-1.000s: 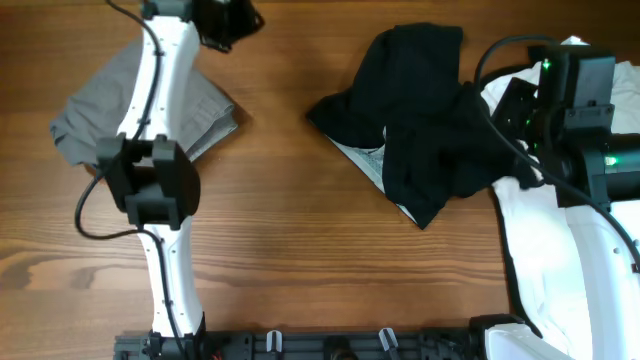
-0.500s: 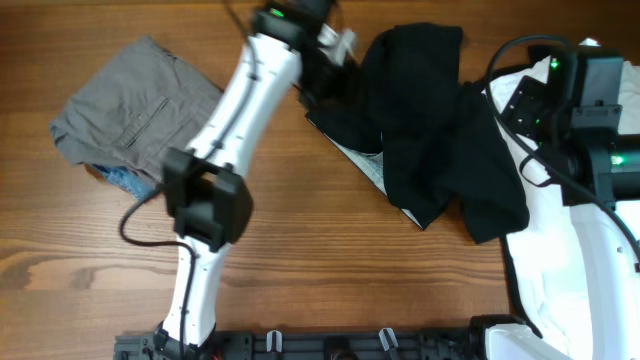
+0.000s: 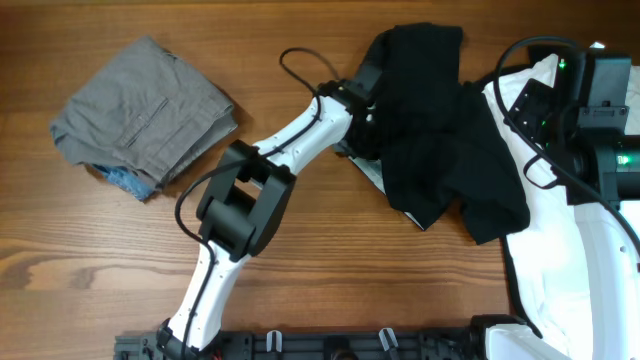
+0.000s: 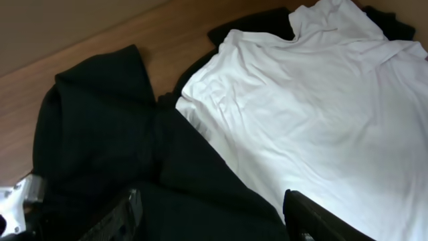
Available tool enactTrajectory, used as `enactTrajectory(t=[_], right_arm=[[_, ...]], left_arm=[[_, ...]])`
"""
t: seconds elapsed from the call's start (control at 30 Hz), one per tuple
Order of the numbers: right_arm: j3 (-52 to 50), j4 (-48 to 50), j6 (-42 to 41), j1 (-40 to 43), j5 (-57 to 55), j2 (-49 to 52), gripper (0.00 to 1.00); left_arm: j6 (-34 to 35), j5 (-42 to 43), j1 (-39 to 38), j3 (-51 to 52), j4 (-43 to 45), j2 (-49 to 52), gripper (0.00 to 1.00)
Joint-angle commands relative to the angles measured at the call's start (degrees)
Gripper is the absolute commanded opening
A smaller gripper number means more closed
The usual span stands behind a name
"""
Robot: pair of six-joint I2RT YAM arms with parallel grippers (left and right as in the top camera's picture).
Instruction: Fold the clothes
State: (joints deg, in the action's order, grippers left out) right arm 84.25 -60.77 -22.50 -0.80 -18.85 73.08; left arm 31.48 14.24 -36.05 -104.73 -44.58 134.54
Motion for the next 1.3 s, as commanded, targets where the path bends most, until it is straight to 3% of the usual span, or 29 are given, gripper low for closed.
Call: enactTrajectory(t=[0.0,0.17,0.37,0.53,0.63,0.83,0.9,1.07,1.2,1.27], right_arm=[[0.5,-0.2,-0.7,0.2,0.9,0.0,0.73],[0.5,-0.2,-1.6,0.2,0.9,0.0,0.73],[0.5,-1.0,-1.7,0.2,0.9,0.0,0.73],[0.5,-1.6,-1.7,0.2,0.9,0.1,0.73],[0.5,-1.7,-1.7,0.2,1.0,0.3,0.73],[0.5,-1.9,-0.4,0.2,2.4,1.4,0.73],[0.5,-1.8,-0.4,0.2,2.4,2.4,0.74],[0.5,-1.8,-0.6,0.2,2.4,4.3,0.74],[0.5,-1.6,-0.6,0.2,2.4,4.3,0.74],[0.5,-1.7,-0.6,0.2,2.4,4.3,0.74]], left_arm=[[4.6,-9.0,4.3,2.4,1.0,3.8,0.04],[-1.3,-9.8,15.0,2.3,11.2,6.3,0.04],[-2.7,7.5,26.2,-10.3,15.9,6.1,0.04],[-13.0,11.3,27.8,-28.8,4.9,5.8,0.08],[-16.5,11.3,26.6,-38.3,-4.2,5.0,0.20],[-18.1,11.3,22.1,-43.3,-20.7,2.5,0.43],[-21.3,11.1,19.4,-43.3,-28.3,2.4,0.58],[-19.3,1.7,14.2,-43.2,-39.6,3.4,0.53],[-15.9,1.1,9.8,-41.0,-41.6,5.9,0.04],[-12.8,1.0,7.9,-38.0,-40.1,7.1,0.04]])
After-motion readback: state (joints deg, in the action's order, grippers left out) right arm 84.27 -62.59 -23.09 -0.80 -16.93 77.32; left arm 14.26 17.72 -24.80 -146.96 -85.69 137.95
